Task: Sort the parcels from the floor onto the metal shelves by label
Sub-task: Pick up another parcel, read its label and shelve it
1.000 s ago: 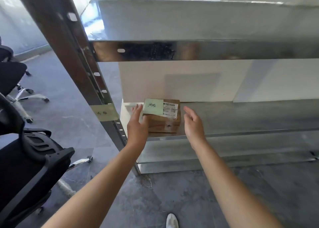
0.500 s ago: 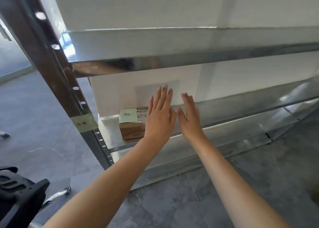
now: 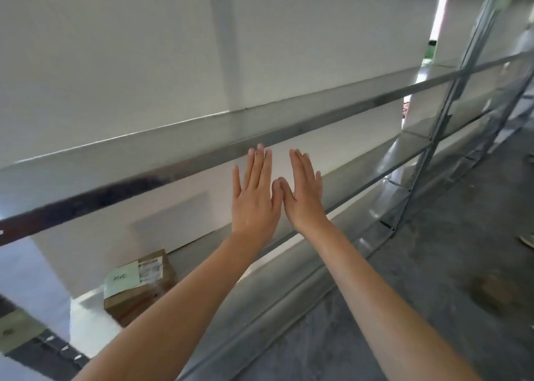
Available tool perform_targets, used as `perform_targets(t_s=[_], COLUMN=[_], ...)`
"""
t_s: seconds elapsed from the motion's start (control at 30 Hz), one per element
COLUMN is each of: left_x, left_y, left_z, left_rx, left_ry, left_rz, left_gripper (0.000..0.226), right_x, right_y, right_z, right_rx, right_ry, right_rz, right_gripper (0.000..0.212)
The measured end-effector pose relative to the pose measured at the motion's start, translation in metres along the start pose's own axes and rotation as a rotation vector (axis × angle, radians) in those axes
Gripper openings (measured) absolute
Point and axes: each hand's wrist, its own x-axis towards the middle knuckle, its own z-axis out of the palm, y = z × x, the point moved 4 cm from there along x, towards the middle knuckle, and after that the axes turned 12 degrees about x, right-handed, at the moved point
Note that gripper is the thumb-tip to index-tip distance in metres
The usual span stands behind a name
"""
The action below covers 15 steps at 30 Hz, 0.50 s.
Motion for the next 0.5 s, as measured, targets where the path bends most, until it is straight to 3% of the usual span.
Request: perform_targets(t_s=[0.3,0.5], left_x=[0.033,0.056], left_y=[0.139,0.242], left_z=[0.076,0.104], left_rx=[-0.175,-0.292], left_ry=[0.005,-0.020], left_rz=[0.075,0.251], left_gripper=[0.061,0.063], right_x=[0.002,-0.018], right_y=[0.098,0.158], right_z=[-0.136,-0.231], right_rx=[-0.062,-0.148], right_ry=[0.160,0.327], right_rz=[0.069,0.175], right_gripper=[0.062,0.062])
